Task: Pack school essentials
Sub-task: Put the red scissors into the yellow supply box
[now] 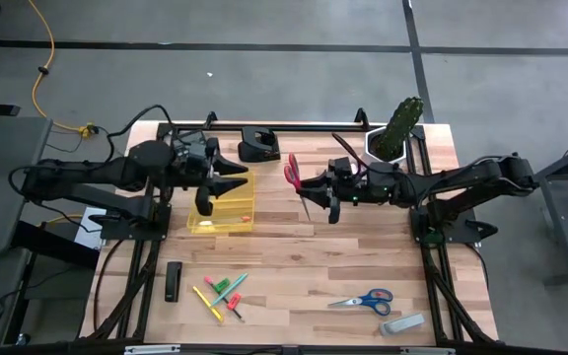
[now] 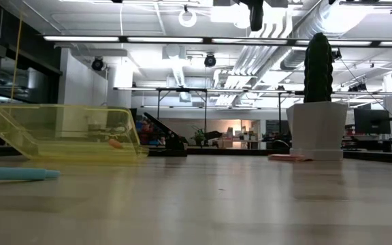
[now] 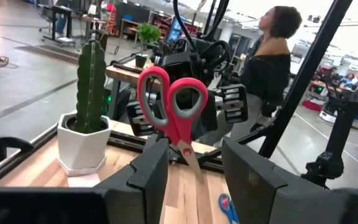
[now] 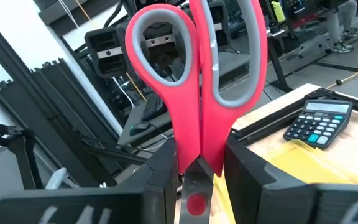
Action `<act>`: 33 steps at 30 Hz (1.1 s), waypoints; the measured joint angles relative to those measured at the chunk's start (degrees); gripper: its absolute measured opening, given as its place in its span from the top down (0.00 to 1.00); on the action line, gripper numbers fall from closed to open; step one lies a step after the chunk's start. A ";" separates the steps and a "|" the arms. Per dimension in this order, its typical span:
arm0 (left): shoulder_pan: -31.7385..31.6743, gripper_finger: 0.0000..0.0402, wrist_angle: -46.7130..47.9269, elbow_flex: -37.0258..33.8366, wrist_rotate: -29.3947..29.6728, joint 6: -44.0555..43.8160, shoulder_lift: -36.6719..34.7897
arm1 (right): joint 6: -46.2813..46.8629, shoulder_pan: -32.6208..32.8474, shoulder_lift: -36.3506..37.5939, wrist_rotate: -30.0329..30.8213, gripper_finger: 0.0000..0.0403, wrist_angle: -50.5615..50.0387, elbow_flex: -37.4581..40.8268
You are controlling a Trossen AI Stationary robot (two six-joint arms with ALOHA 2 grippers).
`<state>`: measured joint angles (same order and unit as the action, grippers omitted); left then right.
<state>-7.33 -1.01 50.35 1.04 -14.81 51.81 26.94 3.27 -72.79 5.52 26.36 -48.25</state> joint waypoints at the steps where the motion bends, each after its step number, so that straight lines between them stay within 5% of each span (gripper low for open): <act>1: 0.00 0.65 -0.42 0.00 0.00 0.00 0.23 | 0.00 -0.01 0.00 0.00 0.79 -0.01 0.00; 11: 0.63 0.65 -0.94 -0.07 1.92 -3.19 5.50 | -2.98 0.00 0.00 3.18 0.79 -1.62 0.00; 27: 1.84 0.65 -28.72 -0.01 12.98 -6.25 22.34 | -5.62 -0.02 0.00 13.92 0.79 -3.47 0.00; 33: 2.81 0.65 -30.82 0.02 16.84 -7.47 25.40 | -6.45 -0.28 0.00 14.27 0.79 -3.50 -0.01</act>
<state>-4.52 -31.84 50.37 17.88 -22.27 77.21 20.49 2.98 -72.79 19.79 22.87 -48.26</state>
